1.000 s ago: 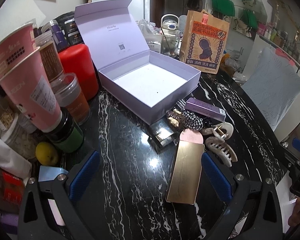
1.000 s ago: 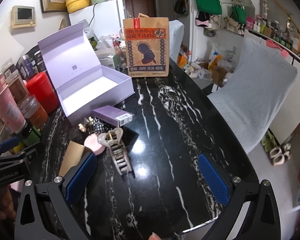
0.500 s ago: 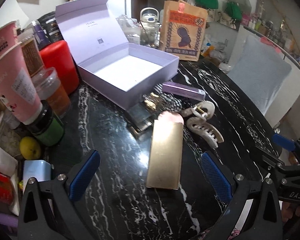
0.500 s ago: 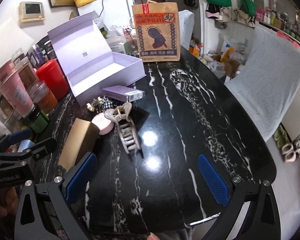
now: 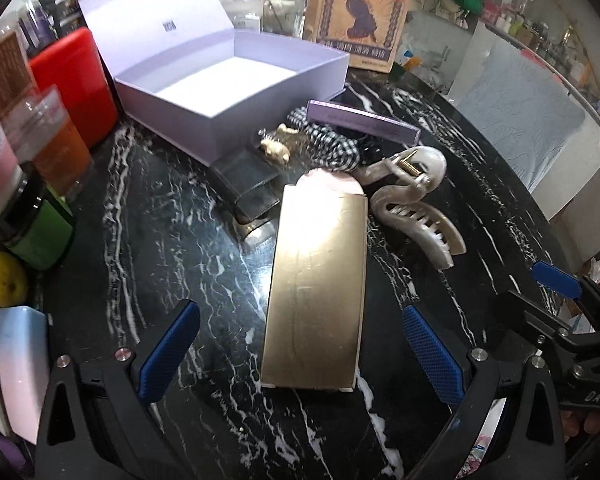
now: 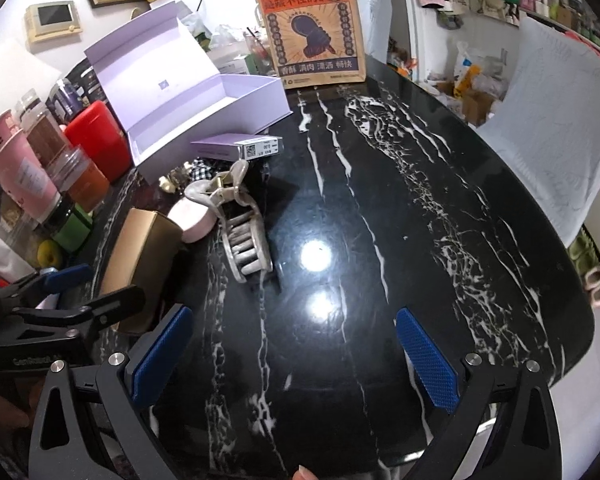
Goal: Organize rigid objects
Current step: 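Move left gripper to the gold case while right gripper approaches the pearl claw clip, then close left gripper on the gold case while right gripper grasps the pearl claw clip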
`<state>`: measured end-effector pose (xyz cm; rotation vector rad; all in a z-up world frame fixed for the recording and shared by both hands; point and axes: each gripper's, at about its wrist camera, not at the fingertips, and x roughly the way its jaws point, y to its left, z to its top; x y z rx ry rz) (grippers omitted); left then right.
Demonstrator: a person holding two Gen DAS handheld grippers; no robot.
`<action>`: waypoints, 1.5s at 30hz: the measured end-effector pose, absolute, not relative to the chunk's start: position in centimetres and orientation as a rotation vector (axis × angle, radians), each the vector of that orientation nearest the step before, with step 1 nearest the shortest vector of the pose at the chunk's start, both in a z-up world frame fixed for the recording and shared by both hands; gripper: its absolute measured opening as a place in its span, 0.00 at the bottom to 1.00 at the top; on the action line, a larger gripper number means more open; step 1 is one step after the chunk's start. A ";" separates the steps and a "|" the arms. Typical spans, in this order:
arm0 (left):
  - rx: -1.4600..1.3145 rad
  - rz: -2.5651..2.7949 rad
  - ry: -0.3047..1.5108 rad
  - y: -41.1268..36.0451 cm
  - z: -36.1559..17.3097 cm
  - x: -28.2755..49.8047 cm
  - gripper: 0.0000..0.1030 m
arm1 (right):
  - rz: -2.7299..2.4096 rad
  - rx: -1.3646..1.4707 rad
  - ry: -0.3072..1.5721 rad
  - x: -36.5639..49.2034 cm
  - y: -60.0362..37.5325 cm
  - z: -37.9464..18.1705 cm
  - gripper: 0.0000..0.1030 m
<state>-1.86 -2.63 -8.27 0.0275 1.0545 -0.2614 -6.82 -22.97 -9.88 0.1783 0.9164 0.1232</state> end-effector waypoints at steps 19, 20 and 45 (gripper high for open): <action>0.004 -0.295 1.118 -1.9 -9.9 0.4 0.43 | 0.206 0.113 0.917 -1.3 -20.5 -10.9 1.00; 0.008 -0.288 1.110 -1.6 -9.7 0.2 0.43 | 0.213 0.112 0.912 -1.0 -20.3 -10.8 1.00; -0.031 -0.245 1.083 0.5 -9.3 -0.1 0.43 | 0.256 0.108 0.896 2.6 -18.5 -11.6 0.33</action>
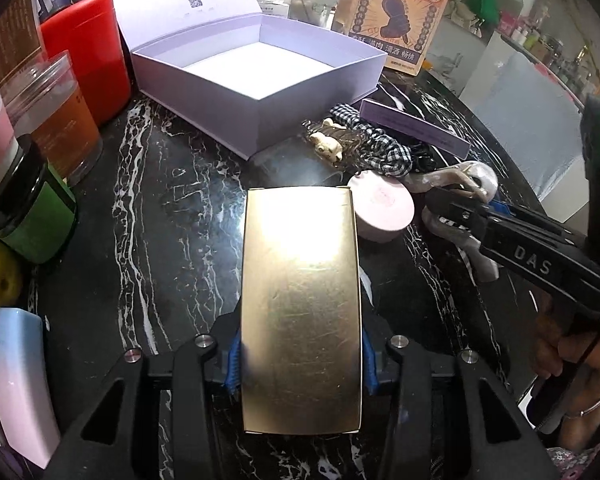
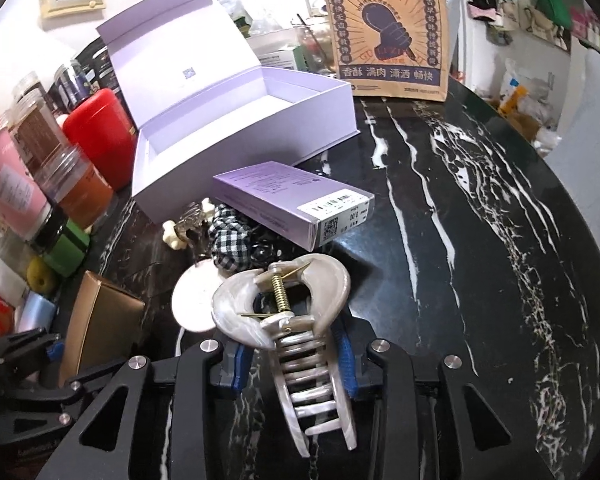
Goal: Organize rigid objects
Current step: 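Close left gripper on the gold case while right gripper grasps the pearl claw clip, then lift and carry the gold case and claw clip over the lavender box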
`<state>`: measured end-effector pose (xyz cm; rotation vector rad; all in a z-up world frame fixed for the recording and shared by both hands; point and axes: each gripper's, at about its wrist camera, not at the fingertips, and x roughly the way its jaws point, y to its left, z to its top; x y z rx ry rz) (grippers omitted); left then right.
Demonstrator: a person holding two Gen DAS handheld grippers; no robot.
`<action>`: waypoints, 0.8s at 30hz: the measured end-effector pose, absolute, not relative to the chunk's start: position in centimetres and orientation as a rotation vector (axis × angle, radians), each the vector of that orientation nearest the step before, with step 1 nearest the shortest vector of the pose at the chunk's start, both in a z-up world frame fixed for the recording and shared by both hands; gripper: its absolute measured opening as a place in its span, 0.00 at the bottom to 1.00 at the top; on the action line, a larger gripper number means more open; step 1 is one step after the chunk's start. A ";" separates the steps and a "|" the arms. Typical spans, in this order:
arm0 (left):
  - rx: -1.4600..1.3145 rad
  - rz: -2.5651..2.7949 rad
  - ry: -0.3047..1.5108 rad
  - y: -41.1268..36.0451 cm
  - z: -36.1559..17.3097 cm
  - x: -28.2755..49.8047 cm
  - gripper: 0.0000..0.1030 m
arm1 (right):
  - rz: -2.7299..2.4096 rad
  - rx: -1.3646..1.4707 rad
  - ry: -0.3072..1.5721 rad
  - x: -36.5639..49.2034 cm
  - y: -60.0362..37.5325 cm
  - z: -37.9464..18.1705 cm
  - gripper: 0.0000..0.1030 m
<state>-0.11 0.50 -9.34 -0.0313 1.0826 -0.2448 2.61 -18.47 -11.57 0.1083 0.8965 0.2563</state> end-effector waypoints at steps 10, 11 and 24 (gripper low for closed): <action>-0.035 -0.255 1.086 0.4 -9.3 -0.4 0.43 | 0.249 0.111 0.898 0.6 -19.6 -11.3 0.32; -0.033 -0.258 1.088 0.3 -9.3 -0.5 0.43 | 0.247 0.111 0.900 0.5 -19.6 -11.4 0.32; -0.023 -0.320 1.050 -0.6 -7.7 -1.6 0.43 | 0.241 0.151 0.851 -2.5 -20.6 -8.9 0.31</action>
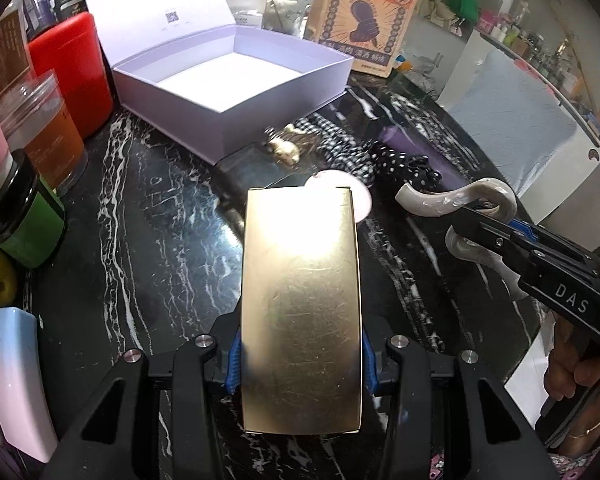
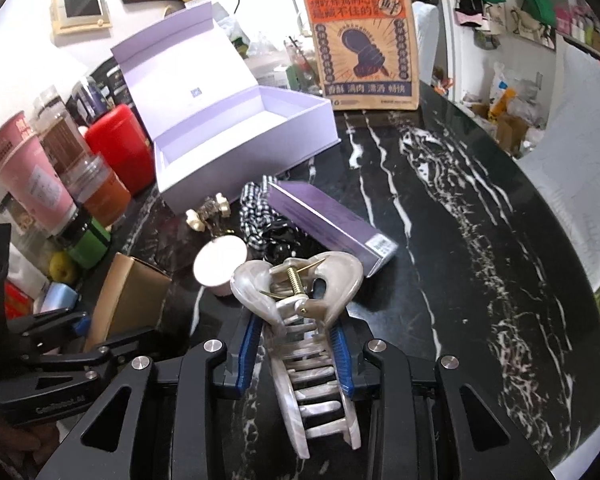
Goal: Organize rigid objects
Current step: 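Lift and carry the gold case and claw clip over the lavender box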
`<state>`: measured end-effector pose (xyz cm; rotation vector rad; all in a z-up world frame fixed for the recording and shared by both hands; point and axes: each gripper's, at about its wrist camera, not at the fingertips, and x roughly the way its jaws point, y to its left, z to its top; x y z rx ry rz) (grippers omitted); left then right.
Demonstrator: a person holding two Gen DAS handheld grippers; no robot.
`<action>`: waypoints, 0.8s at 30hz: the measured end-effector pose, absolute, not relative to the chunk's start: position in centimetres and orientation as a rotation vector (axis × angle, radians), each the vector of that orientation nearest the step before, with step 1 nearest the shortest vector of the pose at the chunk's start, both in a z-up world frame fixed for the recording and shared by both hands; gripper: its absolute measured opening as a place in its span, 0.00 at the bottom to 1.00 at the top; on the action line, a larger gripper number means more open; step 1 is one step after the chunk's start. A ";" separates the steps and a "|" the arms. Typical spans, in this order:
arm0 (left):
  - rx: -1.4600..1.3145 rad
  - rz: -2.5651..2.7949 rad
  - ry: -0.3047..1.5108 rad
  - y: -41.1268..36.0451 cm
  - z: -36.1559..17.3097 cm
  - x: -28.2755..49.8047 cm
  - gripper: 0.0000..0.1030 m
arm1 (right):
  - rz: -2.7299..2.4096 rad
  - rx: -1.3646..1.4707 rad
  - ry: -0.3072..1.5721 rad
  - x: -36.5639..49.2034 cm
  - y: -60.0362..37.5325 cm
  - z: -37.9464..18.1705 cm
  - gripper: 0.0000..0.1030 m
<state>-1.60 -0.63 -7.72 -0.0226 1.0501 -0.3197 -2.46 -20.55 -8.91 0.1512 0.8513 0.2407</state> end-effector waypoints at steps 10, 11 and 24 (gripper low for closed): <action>0.007 -0.357 1.006 -1.5 -5.6 -1.5 0.43 | 0.235 0.156 0.786 -3.9 -20.9 -6.4 0.31; 0.010 -0.361 1.003 -1.6 -5.5 -1.4 0.43 | 0.236 0.159 0.782 -4.0 -20.9 -6.3 0.31; 0.042 -0.379 0.949 -2.6 -3.7 -0.3 0.43 | 0.273 0.179 0.768 -3.5 -21.1 -5.2 0.31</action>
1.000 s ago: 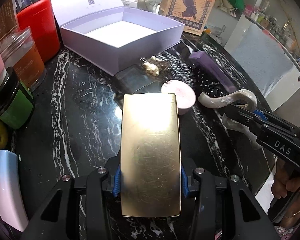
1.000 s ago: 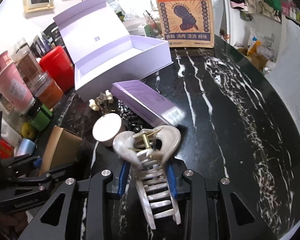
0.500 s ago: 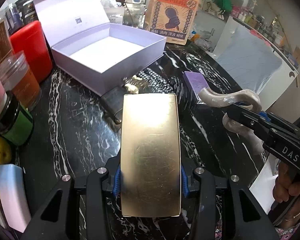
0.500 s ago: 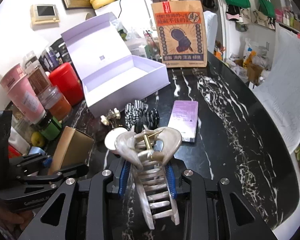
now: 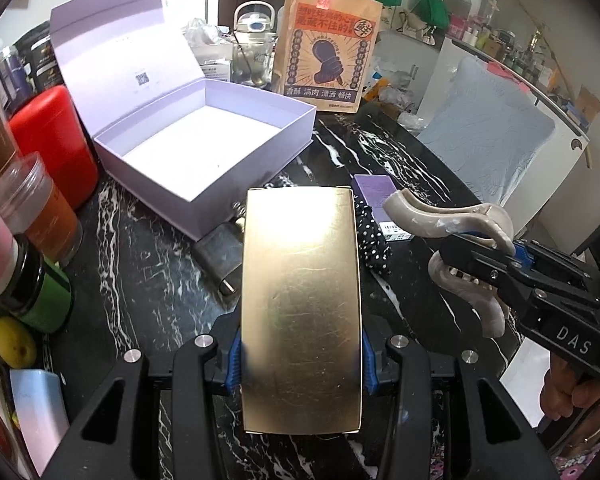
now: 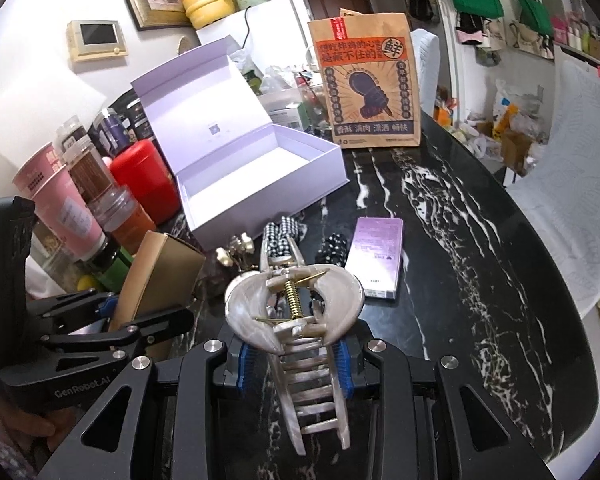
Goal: Organize rigid objects
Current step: 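Lift and carry the gold case and claw clip over the lavender box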
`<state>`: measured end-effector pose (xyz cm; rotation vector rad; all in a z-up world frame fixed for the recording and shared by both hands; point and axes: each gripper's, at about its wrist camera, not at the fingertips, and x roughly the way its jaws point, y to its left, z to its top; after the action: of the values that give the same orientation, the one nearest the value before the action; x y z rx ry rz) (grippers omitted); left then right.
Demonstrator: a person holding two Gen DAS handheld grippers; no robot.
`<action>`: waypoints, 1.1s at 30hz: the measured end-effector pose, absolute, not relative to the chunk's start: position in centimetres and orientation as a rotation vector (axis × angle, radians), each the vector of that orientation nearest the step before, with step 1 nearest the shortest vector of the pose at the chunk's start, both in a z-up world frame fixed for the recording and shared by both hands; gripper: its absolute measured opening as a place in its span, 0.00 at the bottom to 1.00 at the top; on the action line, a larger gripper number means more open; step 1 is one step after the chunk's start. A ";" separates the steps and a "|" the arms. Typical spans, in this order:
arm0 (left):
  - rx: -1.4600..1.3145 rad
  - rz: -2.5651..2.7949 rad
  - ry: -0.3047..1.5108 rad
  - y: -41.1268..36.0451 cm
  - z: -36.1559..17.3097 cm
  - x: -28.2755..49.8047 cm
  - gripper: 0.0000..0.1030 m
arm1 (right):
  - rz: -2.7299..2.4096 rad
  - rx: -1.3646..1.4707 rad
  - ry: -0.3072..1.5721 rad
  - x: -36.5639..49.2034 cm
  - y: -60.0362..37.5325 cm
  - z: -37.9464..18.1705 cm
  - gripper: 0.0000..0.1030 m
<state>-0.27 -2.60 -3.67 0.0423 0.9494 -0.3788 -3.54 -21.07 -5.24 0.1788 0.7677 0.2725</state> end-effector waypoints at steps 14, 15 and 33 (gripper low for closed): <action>0.016 -0.359 0.913 -2.3 -2.1 2.8 0.43 | 0.297 0.166 0.772 -1.0 -21.3 -4.5 0.31; 0.015 -0.354 0.907 -2.2 -1.9 3.1 0.43 | 0.296 0.162 0.770 -0.8 -21.3 -4.4 0.31; 0.030 -0.326 0.819 -1.1 1.6 8.0 0.43 | 0.329 0.082 0.690 3.9 -20.1 -0.8 0.31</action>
<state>7.97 -1.09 1.57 0.0296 0.8192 -0.3258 3.85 -20.09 -0.77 0.0823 0.6901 0.3290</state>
